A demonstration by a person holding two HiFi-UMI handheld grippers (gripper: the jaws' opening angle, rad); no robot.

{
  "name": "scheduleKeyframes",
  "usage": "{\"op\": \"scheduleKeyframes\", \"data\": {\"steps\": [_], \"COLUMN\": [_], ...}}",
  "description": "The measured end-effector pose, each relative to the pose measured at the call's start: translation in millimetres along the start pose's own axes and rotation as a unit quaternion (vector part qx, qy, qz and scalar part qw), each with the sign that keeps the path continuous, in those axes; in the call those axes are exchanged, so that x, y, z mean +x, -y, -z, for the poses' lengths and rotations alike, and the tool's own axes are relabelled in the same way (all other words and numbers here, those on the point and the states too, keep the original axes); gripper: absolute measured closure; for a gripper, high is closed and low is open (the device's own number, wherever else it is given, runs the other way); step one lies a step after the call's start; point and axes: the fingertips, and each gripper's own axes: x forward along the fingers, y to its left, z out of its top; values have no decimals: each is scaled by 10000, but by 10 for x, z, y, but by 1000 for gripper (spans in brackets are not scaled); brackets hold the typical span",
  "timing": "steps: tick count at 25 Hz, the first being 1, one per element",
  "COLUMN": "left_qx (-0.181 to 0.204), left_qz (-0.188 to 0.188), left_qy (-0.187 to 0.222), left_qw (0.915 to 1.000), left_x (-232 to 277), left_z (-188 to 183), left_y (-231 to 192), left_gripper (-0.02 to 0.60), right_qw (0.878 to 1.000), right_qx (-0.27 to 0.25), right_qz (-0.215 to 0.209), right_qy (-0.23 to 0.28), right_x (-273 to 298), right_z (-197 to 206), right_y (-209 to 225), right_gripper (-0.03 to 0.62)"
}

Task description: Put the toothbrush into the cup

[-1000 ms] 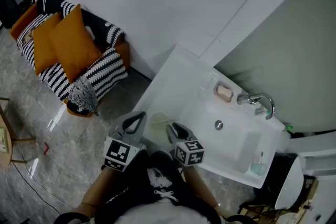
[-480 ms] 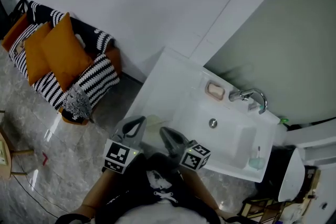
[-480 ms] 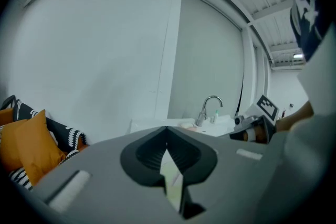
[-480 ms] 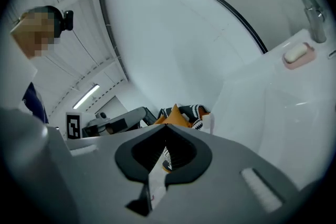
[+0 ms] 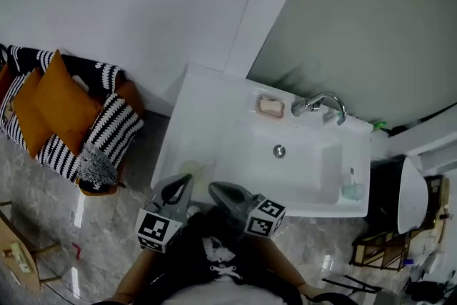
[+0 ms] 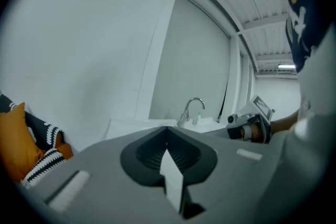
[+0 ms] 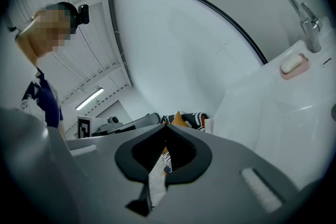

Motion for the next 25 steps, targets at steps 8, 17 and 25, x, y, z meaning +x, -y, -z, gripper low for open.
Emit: {"op": "scheduleKeyframes", "data": {"steps": [8, 17, 25], "left_qx": [-6, 317, 467], "left_qz": [1177, 2316, 2639], "left_qy": [-373, -458, -579], "left_qw": [9923, 9712, 9617], "left_x": [447, 963, 1414], "left_z": [143, 74, 22], "left_y": [706, 1672, 2464], "left_gripper": [581, 581, 581], "right_qw": [9967, 9819, 9755], "right_qx": [172, 49, -347], "right_qz": [619, 1340, 1784], "right_qy": [496, 1341, 1236], "right_x": [-681, -1651, -2525], "right_z": [-103, -388, -562], "right_y": [228, 419, 615], "right_gripper": [592, 592, 592]}}
